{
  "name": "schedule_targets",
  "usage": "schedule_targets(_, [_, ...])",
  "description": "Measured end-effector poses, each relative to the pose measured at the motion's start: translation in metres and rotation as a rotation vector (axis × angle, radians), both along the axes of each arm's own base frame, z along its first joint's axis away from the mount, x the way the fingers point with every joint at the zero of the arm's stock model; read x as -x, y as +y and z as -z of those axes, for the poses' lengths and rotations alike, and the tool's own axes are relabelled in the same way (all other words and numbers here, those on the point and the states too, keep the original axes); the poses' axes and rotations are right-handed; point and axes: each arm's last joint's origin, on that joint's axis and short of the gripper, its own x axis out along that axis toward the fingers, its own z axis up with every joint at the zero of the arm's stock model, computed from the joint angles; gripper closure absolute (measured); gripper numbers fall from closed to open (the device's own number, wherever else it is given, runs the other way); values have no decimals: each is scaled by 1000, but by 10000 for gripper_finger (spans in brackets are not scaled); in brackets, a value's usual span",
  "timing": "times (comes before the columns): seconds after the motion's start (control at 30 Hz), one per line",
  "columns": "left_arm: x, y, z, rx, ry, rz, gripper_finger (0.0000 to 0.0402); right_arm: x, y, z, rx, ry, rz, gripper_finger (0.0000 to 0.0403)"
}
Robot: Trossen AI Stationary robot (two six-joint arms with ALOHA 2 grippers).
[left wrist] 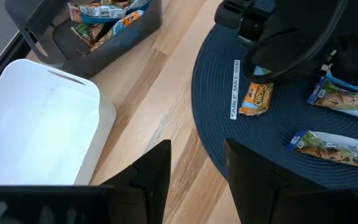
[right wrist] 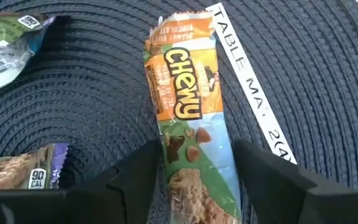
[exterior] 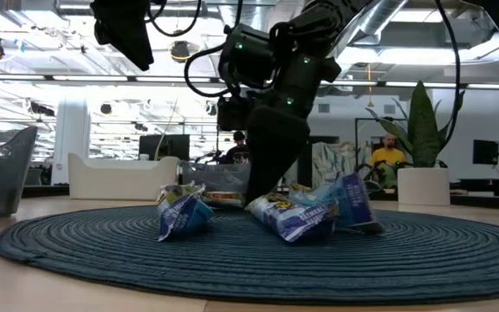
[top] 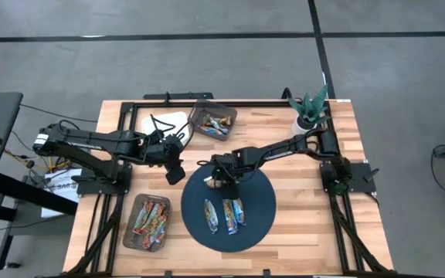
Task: Pick and place Granola Bars by type
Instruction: Put the yellow granola bar into the top black bin
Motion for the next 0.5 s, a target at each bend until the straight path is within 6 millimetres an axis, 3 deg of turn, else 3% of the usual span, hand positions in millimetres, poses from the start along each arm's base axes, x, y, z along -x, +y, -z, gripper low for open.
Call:
schedule_targets(0.13, [0, 0, 0, 0, -3, -1, 260, -1, 0, -1, 5, -4, 1, 211])
schedule_targets(0.37, [0, 0, 0, 3, -7, -6, 260, -5, 0, -6, -2, -17, 0, 318])
schedule_targets(0.5, [0, 0, 0, 4, -10, -9, 260, -9, -1, -13, -5, -33, 2, 353])
